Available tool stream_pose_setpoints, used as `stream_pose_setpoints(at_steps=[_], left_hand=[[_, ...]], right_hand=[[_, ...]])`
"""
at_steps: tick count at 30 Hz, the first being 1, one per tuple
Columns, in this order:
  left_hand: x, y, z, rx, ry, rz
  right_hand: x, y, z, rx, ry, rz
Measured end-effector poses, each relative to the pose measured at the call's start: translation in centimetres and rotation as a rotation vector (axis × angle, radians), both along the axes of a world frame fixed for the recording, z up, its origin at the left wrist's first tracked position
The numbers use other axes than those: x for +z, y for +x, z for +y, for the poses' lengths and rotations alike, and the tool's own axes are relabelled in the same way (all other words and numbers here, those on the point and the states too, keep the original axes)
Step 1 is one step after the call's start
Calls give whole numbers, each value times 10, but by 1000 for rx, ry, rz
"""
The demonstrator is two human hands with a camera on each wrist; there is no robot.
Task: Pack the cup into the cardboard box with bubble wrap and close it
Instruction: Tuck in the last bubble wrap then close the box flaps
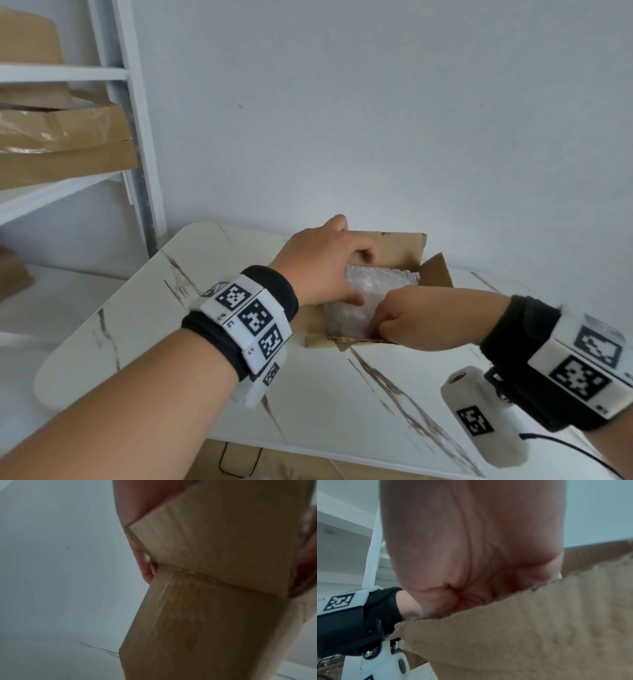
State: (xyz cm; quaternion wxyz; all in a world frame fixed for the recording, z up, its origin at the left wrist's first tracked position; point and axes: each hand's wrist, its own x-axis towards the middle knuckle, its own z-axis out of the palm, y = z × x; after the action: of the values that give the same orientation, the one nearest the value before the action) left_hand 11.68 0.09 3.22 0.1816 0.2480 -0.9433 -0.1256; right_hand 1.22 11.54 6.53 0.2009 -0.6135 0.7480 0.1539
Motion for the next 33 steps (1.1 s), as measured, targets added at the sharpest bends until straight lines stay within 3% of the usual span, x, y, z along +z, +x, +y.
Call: stream_pose_setpoints(at_steps=[10,15,19,22,26,33], left_hand=[[-3,-6,-7,11,63,64],[-4,-4,-4,11,66,81],[-4,-3,-4,6,58,75],[-10,1,-8,32,107,67],[-15,1,-8,41,140,134],[-7,-6,-7,37,121,180]], right_hand=[[5,19,-12,-150,46,27],[-7,30,-13,-77,14,73],[17,21,-9,-183,-7,16],[25,12,-11,-145,-82,-99],[20,15,-16,-181,-35,-137],[11,23,-13,-53,-4,-46]])
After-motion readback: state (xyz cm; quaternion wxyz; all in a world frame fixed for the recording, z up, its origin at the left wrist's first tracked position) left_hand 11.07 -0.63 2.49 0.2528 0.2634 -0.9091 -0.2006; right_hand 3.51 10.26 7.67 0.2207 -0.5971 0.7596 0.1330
